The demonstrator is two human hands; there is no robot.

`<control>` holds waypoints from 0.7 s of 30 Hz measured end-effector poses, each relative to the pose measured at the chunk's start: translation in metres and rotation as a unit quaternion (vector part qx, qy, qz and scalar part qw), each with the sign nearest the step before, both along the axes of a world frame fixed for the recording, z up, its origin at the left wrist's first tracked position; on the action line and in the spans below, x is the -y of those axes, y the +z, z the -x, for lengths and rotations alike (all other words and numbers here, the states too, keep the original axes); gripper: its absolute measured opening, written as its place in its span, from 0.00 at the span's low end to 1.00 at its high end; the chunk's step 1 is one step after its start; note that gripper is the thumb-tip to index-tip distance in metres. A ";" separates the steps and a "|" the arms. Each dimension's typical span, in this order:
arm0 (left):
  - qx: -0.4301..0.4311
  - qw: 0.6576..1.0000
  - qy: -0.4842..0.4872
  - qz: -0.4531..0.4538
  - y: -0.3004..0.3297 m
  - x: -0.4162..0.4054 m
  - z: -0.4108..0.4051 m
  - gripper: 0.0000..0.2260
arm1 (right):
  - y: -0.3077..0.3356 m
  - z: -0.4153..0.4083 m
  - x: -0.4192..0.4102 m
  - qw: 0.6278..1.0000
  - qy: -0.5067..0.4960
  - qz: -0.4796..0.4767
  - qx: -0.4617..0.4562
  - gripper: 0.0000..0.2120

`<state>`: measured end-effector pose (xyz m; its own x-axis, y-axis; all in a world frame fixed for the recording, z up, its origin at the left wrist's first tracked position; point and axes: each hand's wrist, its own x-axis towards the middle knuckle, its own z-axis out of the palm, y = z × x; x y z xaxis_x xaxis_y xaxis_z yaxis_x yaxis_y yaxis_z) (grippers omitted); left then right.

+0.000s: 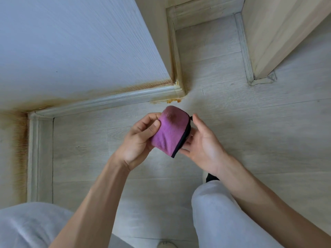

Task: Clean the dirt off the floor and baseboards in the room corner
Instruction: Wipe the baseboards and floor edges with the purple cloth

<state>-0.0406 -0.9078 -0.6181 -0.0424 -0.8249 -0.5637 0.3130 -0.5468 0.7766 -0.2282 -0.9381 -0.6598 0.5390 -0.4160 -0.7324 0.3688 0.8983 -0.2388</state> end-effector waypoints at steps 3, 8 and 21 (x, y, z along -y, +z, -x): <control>-0.008 0.999 -0.023 -0.021 0.001 -0.003 0.003 0.08 | 0.003 -0.004 -0.003 1.000 -0.016 0.021 0.012 0.26; 0.082 0.990 -0.090 -0.076 -0.005 -0.007 0.000 0.17 | -0.004 -0.001 0.006 0.986 -0.101 0.082 -0.101 0.11; 0.119 0.992 0.023 -0.044 -0.010 -0.022 0.001 0.23 | -0.014 -0.014 -0.010 0.851 0.150 0.358 -0.352 0.17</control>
<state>-0.0413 -0.8860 -0.6283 0.1365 -0.7705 -0.6226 0.1523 -0.6047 0.7818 -0.2144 -0.9278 -0.6739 0.2327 -0.8129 -0.5339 -0.3133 0.4571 -0.8324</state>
